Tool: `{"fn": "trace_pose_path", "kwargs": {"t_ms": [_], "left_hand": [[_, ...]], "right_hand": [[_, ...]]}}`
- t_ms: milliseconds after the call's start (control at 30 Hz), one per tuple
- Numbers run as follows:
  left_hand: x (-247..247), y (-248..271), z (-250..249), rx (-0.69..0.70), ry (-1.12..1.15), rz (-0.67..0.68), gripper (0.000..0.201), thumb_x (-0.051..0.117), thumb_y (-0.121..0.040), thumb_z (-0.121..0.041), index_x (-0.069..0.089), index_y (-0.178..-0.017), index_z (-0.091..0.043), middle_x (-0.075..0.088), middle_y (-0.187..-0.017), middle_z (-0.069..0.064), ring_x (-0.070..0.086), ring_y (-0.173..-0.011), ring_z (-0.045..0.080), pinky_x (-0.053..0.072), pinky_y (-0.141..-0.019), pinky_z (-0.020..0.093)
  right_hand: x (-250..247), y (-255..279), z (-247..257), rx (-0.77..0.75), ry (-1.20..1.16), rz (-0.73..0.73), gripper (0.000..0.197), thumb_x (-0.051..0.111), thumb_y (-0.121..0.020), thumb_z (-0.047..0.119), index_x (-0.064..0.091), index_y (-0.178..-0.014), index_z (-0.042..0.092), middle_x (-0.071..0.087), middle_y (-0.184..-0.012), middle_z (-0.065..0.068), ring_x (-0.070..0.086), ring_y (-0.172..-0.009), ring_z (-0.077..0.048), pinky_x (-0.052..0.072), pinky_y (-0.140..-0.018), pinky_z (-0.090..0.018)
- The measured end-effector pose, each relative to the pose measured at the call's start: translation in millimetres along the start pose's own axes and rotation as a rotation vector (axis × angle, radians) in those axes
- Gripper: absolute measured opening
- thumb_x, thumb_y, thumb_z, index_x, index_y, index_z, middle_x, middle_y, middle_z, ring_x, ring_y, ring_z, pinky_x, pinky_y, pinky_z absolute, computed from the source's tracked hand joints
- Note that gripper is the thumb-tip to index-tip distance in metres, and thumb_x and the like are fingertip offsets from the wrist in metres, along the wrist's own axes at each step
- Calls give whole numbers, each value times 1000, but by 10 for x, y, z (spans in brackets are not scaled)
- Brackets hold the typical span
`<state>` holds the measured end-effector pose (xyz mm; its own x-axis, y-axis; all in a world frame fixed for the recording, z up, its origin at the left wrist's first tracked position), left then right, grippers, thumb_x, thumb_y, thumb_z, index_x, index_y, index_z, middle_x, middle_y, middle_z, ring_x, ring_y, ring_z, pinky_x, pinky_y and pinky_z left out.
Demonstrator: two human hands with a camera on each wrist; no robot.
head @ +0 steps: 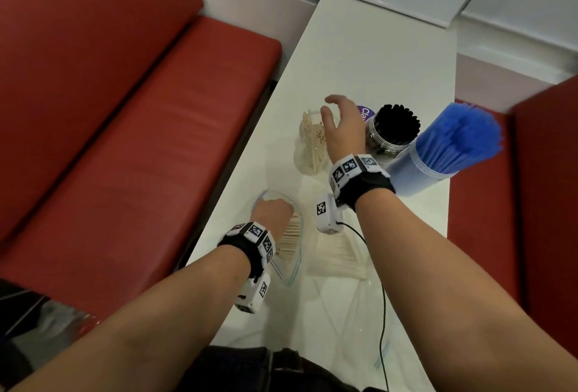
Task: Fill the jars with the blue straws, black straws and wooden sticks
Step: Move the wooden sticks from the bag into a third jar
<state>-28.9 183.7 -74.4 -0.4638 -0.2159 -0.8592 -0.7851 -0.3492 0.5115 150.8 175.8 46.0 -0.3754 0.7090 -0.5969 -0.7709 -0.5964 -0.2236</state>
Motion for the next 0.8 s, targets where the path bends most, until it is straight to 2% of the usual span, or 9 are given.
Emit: {"fn": "trace_pose_path", "kwargs": {"t_ms": [100, 167, 233, 333, 433, 500, 600, 700, 800], "left_hand": [[-64, 23, -24, -22, -40, 14, 29, 43, -95, -5, 62, -113, -15, 66, -114, 1, 64, -106, 22, 43, -89, 33], [-112, 54, -25, -39, -53, 24, 29, 43, -95, -2, 66, -108, -14, 68, -110, 1, 66, -101, 22, 43, -76, 30], [-166, 83, -10, -63, -52, 52, 29, 43, -96, -2, 66, -110, -13, 67, -114, 1, 66, -104, 21, 45, -74, 30], [-269, 152, 22, -98, -63, 145, 30, 45, -98, -8, 62, -122, -14, 60, -128, 1, 58, -118, 21, 47, -92, 35], [-444, 269, 16, -80, -146, 137, 28, 47, -97, -10, 63, -119, -14, 62, -125, 2, 60, -114, 21, 48, -89, 36], [-585, 369, 22, -63, -194, 125, 29, 44, -98, -11, 61, -122, -14, 62, -125, 2, 60, -115, 22, 48, -88, 37], [-874, 528, 52, -79, -175, 108, 30, 42, -100, -13, 60, -123, -10, 61, -125, 5, 59, -116, 24, 48, -94, 40], [-1220, 741, 13, -97, -151, 135, 25, 47, -98, -15, 64, -115, -8, 60, -111, 5, 58, -114, 26, 46, -97, 41], [-1504, 929, -103, -64, -181, 60, 15, 51, -95, -14, 63, -90, -7, 52, -87, 0, 60, -91, 23, 47, -84, 35]], "right_hand": [[170, 182, -101, -12, 235, 251, 40, 42, -106, 18, 52, -143, 8, 44, -152, -15, 28, -149, -35, 25, -119, -41], [131, 304, -112, -26, 209, 212, 42, 41, -107, 17, 47, -148, 11, 36, -159, -13, 13, -154, -34, 14, -125, -42], [14, 418, -49, -70, 102, 61, 41, 43, -105, 13, 50, -145, 11, 41, -156, -13, 16, -154, -32, 16, -125, -39], [-58, 650, 38, -59, -25, 5, 37, 45, -95, 3, 63, -127, 12, 63, -133, -8, 49, -135, -25, 36, -112, -31], [104, 922, 62, 146, -196, 328, 41, 41, -88, -7, 68, -108, 18, 74, -106, -3, 66, -104, -14, 50, -98, -30], [243, 1158, 59, 259, -280, 591, 47, 37, -88, -14, 65, -113, 13, 73, -109, -9, 66, -106, -15, 50, -100, -31], [332, 1434, 49, 202, -121, 772, 49, 50, -85, -15, 59, -129, 6, 66, -128, -10, 59, -120, -18, 46, -100, -28], [377, 1613, 75, 129, 30, 756, 48, 67, -85, 3, 60, -131, 13, 66, -128, -7, 60, -114, -20, 46, -93, -30], [300, 1649, 146, 166, -57, 576, 13, 70, -85, 24, 69, -84, 37, 71, -82, 17, 60, -77, 1, 40, -67, -18]]}}
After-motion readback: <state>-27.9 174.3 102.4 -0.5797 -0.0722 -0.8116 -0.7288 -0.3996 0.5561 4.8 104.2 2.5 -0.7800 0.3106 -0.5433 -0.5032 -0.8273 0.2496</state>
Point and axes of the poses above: each hand's wrist, its own y-axis away from the middle knuckle, its own x-axis out of the palm, z = x × y, the point moved 5 cm from there along -y, towards the middle knuckle
